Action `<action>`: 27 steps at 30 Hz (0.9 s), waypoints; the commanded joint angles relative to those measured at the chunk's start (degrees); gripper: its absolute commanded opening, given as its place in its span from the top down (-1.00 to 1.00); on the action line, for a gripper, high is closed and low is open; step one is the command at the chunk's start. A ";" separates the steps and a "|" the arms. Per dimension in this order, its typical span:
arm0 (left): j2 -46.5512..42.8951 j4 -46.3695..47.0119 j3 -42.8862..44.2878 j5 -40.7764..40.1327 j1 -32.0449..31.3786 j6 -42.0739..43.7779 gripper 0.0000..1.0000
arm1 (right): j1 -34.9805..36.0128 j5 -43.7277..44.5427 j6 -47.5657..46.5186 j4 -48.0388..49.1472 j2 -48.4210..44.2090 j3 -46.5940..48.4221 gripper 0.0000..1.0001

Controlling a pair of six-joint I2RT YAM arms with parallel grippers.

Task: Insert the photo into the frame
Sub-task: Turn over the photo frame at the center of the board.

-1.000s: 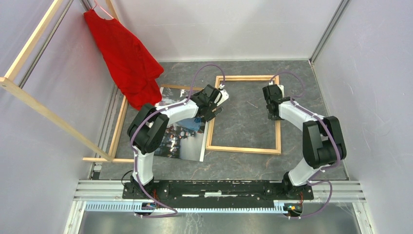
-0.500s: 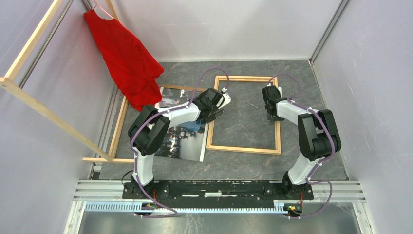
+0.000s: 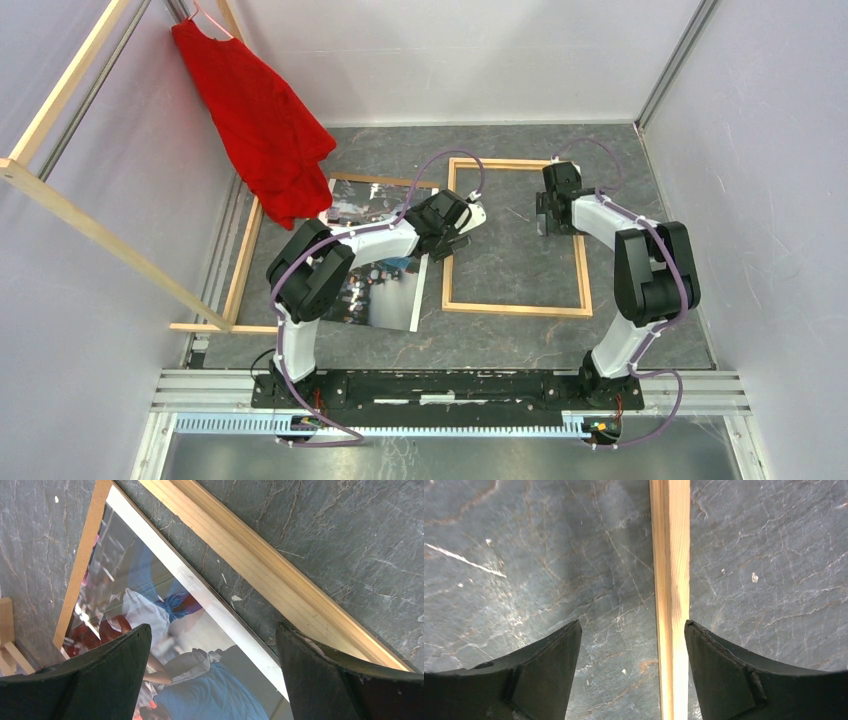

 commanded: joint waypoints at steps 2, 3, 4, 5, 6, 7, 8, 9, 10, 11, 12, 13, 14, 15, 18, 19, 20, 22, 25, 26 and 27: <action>-0.41 -1.66 -0.65 1.69 -1.17 0.86 -1.00 | -1.99 -4.65 2.06 -1.81 0.10 4.44 -0.63; -0.13 -1.71 -0.19 1.80 -1.21 0.83 -0.99 | -1.89 -5.72 2.27 -1.39 -0.88 4.04 -0.63; 0.41 -2.13 0.73 2.18 -1.30 0.51 -1.00 | -1.95 -6.82 2.86 -0.79 -2.27 3.44 -0.63; 0.86 -2.94 1.76 2.74 -1.28 -0.02 -1.00 | -1.85 -8.05 3.19 -0.16 -3.37 2.82 -0.63; 1.11 -4.11 3.08 3.53 -1.30 -0.75 -1.00 | -1.82 -9.27 3.30 0.30 -4.54 2.16 -0.62; 1.19 -5.44 4.43 4.48 -1.23 -1.53 -1.00 | -1.74 -10.37 3.45 0.97 -5.71 1.18 -0.62; 0.91 -6.84 5.59 5.44 -1.03 -2.11 -1.00 | -1.51 -11.35 3.56 1.70 -7.14 -0.10 -0.63; 0.28 -7.98 6.58 6.57 -0.59 -2.48 -1.00 | -1.28 -12.52 3.77 2.62 -8.31 -1.33 -0.63; -0.58 -8.93 7.28 7.40 0.17 -2.73 -1.00 | -0.85 -13.42 4.09 3.51 -9.70 -2.48 -0.64; -1.62 -9.88 8.00 8.30 1.33 -2.96 -1.00 | -0.11 -14.41 4.59 4.78 -10.98 -3.82 -0.64; -2.65 -10.71 8.55 9.07 2.96 -3.11 -1.00 | 0.86 -15.47 5.21 5.83 -11.82 -4.81 -0.65; -3.53 -12.03 9.17 9.63 4.64 -3.12 -1.00 | 1.97 -16.31 5.88 6.48 -12.32 -5.28 -0.65; -4.82 -13.01 9.80 9.99 6.81 -2.82 -1.00 | 3.75 -17.33 6.96 7.54 -12.54 -5.61 -0.65; -5.52 -13.83 9.91 10.17 9.07 -2.41 -1.00 | 5.43 -18.04 7.79 8.16 -12.48 -5.55 -0.66; -9.04 -15.87 9.37 10.47 16.56 -0.99 -1.00 | 12.80 -18.46 9.81 9.47 -11.03 -3.15 -0.67; -9.98 -16.57 9.02 10.62 19.42 -0.30 -1.00 | 16.04 -18.48 10.47 9.87 -10.21 -1.97 -0.66; -10.84 -17.08 8.50 10.24 22.04 0.51 -1.00 | 18.89 -18.36 11.49 9.96 -9.00 -0.40 -0.66; -12.51 -16.81 6.76 9.72 27.25 2.17 -1.00 | 23.00 -19.17 14.08 10.51 -6.46 2.30 -0.66; -13.81 -13.76 3.44 8.30 34.23 4.06 -1.00 | 28.61 -20.44 18.13 12.90 -2.48 5.05 -0.66; -13.68 -12.34 2.75 7.71 36.49 4.23 -1.00 | 30.31 -20.51 19.33 13.84 -0.91 6.11 -0.65; -13.39 -11.44 2.22 7.40 37.93 4.11 -1.00 | 31.67 -20.48 19.99 14.21 0.58 7.10 -0.65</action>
